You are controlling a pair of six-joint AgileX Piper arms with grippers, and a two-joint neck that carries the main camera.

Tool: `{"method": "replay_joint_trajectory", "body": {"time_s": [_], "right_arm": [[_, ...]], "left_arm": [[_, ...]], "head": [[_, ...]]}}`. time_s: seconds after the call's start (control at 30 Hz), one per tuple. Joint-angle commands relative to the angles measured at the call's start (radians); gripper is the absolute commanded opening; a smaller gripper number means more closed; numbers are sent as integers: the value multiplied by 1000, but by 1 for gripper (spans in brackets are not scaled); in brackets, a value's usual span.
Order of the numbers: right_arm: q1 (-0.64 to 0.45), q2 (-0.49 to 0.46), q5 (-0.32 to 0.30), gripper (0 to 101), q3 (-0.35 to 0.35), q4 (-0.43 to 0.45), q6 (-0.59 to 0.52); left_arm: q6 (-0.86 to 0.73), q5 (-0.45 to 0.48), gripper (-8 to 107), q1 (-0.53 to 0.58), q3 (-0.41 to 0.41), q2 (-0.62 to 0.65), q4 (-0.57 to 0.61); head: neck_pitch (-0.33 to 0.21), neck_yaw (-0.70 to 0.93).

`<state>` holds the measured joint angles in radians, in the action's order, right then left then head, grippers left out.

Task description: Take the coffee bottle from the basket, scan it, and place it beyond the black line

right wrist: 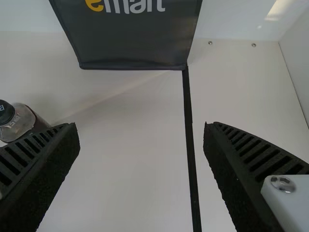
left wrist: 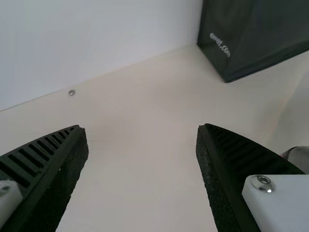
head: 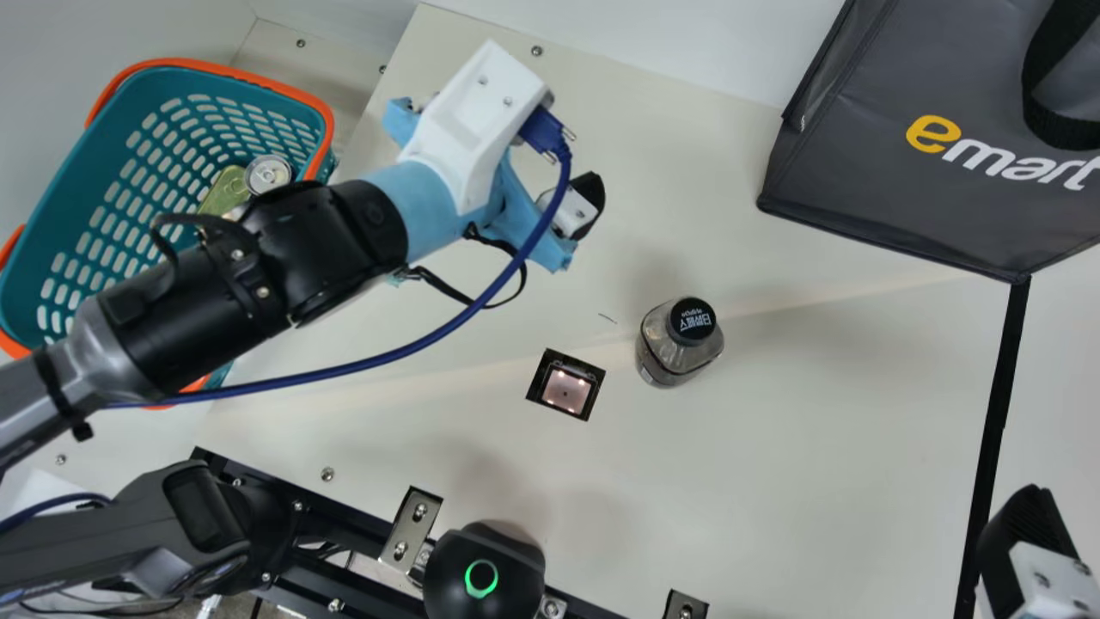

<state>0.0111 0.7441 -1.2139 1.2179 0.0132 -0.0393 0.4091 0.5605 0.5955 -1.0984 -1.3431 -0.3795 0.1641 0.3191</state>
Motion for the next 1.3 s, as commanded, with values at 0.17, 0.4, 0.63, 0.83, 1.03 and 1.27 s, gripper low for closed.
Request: {"method": "replay_joint_trajectory", "body": {"time_s": [0.17, 0.4, 0.63, 0.83, 1.03, 1.27], "right_arm": [[0, 0, 0, 91, 0, 0, 0], [0, 0, 0, 91, 0, 0, 0], [0, 0, 0, 91, 0, 0, 0], [0, 0, 0, 91, 0, 0, 0], [0, 0, 0, 91, 0, 0, 0], [0, 0, 0, 91, 0, 0, 0]], "left_arm": [[36, -4, 90, -35, 58, 45, -57], [43, -4, 90, -85, 111, 91, -89], [35, -7, 90, -146, 137, 117, -102], [20, -7, 90, -200, 143, 132, -100], [-1, -8, 90, -247, 145, 148, -88], [1, 6, 90, -290, 150, 178, -96]], "head": [[-26, 2], [-26, 2], [-26, 2], [-26, 2], [-26, 2], [-26, 2]]}}
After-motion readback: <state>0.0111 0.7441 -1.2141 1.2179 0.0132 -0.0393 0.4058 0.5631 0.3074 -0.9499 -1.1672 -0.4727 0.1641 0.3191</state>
